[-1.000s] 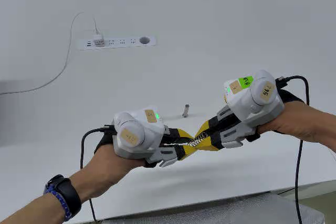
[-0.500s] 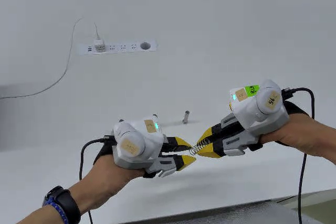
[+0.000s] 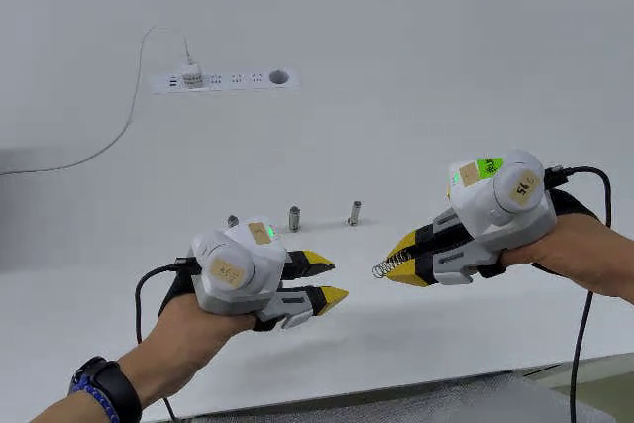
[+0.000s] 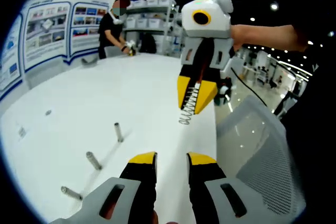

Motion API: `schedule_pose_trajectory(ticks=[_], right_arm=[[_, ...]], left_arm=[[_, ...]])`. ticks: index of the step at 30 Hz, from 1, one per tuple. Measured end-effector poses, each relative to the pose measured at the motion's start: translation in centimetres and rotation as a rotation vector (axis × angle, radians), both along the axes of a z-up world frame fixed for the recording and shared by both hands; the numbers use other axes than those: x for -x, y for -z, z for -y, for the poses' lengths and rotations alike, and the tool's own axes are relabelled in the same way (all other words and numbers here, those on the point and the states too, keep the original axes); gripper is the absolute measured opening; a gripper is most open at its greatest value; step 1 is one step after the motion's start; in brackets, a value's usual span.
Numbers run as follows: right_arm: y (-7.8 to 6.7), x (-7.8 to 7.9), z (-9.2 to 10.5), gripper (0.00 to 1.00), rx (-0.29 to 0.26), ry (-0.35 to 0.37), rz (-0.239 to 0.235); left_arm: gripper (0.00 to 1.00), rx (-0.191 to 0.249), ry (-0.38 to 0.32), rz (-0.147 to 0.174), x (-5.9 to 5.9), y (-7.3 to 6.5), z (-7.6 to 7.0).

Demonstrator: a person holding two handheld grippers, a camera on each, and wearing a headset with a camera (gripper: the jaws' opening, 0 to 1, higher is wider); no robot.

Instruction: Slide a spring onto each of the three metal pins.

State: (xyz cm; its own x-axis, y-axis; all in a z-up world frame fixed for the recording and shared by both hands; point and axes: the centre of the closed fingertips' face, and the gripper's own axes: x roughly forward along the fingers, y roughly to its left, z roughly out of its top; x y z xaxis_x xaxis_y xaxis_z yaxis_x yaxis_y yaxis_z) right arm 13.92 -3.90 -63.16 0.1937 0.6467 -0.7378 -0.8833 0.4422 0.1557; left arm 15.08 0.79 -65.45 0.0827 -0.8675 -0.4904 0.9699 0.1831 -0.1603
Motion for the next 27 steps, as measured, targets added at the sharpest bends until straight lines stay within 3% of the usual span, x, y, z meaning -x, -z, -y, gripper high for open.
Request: schedule_pose_trajectory(ticks=[14,27], right_arm=[[2.2,-1.7,1.7,0.12,0.059,0.068,0.006],[3.4,-3.6,2.7,0.12,0.081,0.084,0.001]], left_arm=[[0.32,-0.021,-0.134,0.001,-2.4,1.0,-1.8],[0.44,-0.038,-0.229,-0.006,-3.6,1.7,-3.1]])
